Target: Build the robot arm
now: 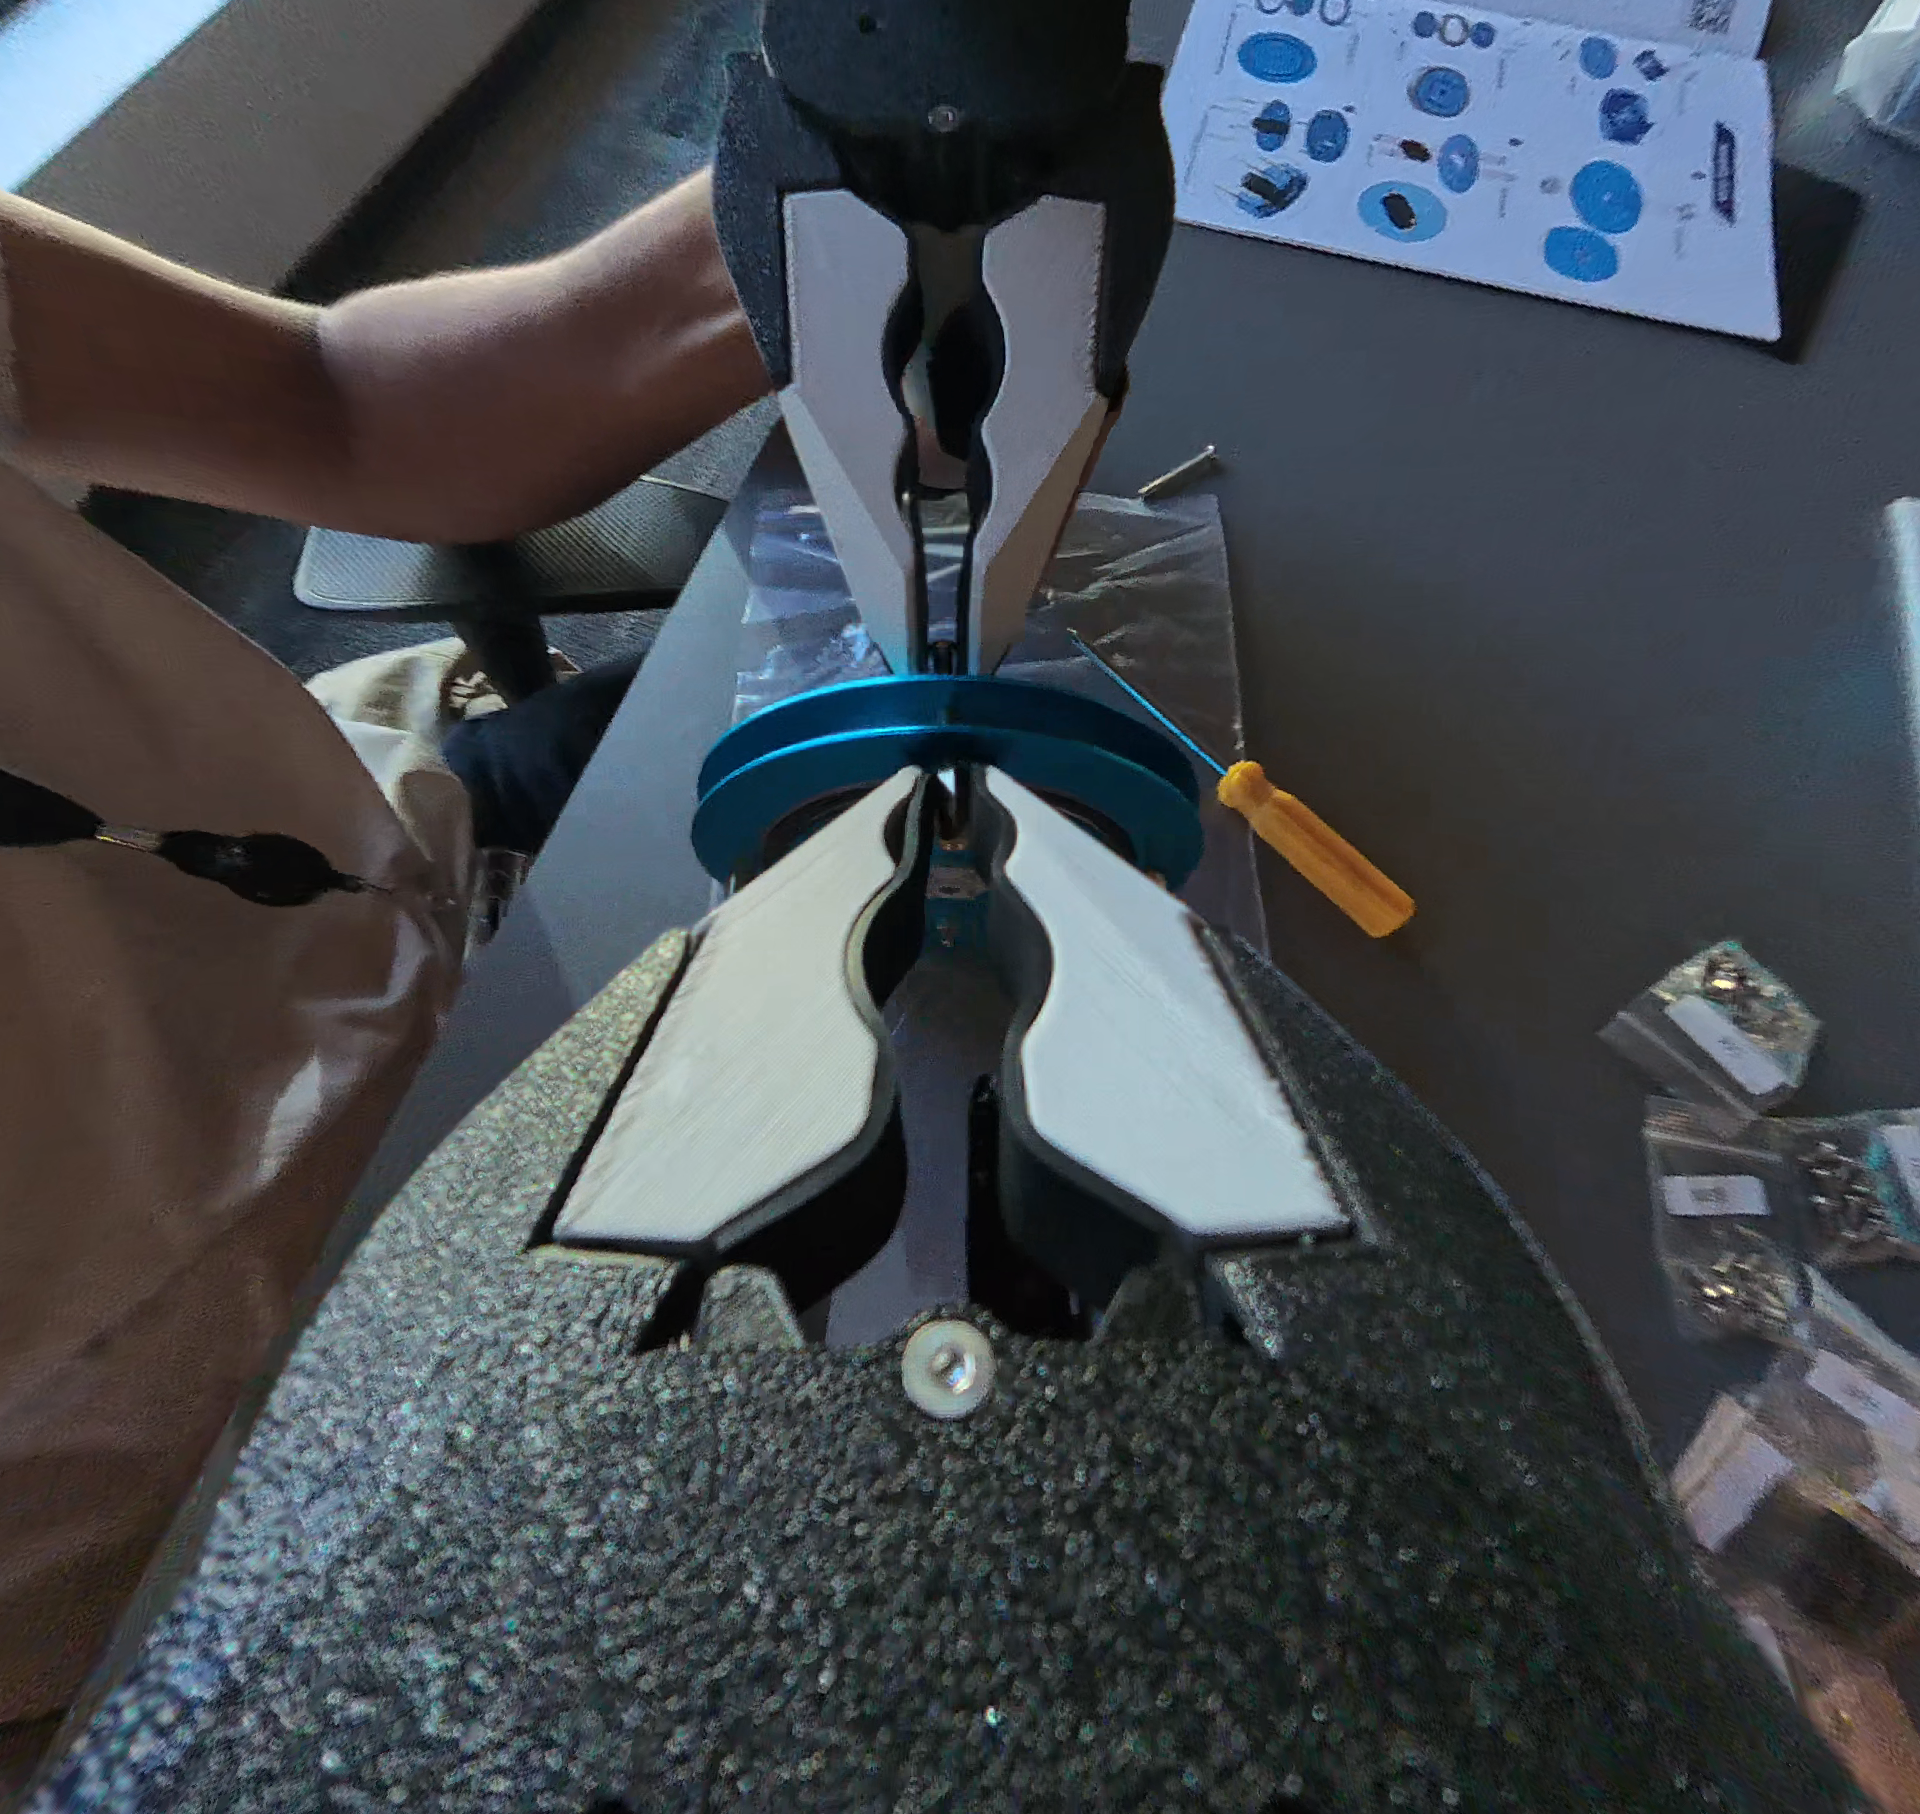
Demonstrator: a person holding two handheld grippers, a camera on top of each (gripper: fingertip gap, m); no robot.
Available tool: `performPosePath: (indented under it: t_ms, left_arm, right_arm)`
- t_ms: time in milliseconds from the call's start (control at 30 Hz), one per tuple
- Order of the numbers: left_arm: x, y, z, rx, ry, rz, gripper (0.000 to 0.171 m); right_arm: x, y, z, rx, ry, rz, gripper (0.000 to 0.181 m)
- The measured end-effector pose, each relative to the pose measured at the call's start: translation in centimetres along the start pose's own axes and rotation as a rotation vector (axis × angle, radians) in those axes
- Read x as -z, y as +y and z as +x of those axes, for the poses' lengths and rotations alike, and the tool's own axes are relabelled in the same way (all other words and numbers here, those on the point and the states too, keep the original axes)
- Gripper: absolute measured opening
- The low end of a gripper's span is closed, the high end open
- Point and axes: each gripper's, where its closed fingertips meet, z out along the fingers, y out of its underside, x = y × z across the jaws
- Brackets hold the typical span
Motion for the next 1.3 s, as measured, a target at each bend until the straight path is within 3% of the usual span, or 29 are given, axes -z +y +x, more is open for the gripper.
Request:
performPosePath:
  t_ms: [167,233,267,367,567,667,733,800,900,1000,1200,1267,1300]
  left_arm:
    - [-0.1,0.0,-0.4,0.004,-0.014,0.009,0.004]
    - [0.0,0.0,-0.7,0.049,-0.005,0.027,0.004]
    - [0.0,0.0,-0.9,0.087,-0.004,0.036,0.004]
    - [0.0,-0.1,-2.0,0.245,-0.004,0.061,0.004]
    - [-0.1,-0.2,-2.2,0.470,0.099,0.124,0.003]
    - [-0.2,-0.2,-2.2,0.506,0.110,0.129,0.003]
    - [-0.2,-0.2,-2.0,0.516,0.123,0.124,0.003]
    - [-0.2,-0.2,-1.8,0.493,0.114,0.107,0.003]
    - [-0.3,-0.1,-1.5,0.405,0.086,0.070,0.003]
    - [-0.4,-0.1,-1.2,0.330,0.054,0.037,0.003]
    - [-0.7,-0.2,-0.1,0.245,0.076,0.010,0.003]
    - [-0.8,-0.2,0.1,0.251,0.096,0.018,0.003]
    - [-0.8,-0.2,-0.2,0.269,0.081,0.020,0.003]
  right_arm:
    - [0.1,0.1,0.4,-0.003,0.041,0.017,0.006]
    - [0.2,0.2,0.3,0.059,0.074,0.046,0.016]
    - [0.3,0.3,0.7,0.101,0.125,0.048,0.027]
    - [0.6,1.2,1.4,0.286,0.293,-0.036,0.032]
    - [1.1,0.2,2.2,0.735,0.668,-0.206,0.019]
    - [0.7,0.6,2.7,0.754,0.698,-0.268,0.024]
    - [0.6,0.7,2.8,0.766,0.699,-0.293,0.006]
    - [0.7,0.5,2.6,0.797,0.708,-0.312,0.005]
    - [0.6,0.7,2.0,0.600,0.576,-0.313,0.005]
    - [0.5,1.0,1.4,0.267,0.340,-0.281,0.005]
    - [0.7,1.0,-0.9,-0.721,-0.358,-0.229,0.005]
    - [0.8,1.0,-1.5,-0.825,-0.480,-0.223,0.005]
    - [0.7,1.0,-1.0,-0.748,-0.428,-0.205,0.006]
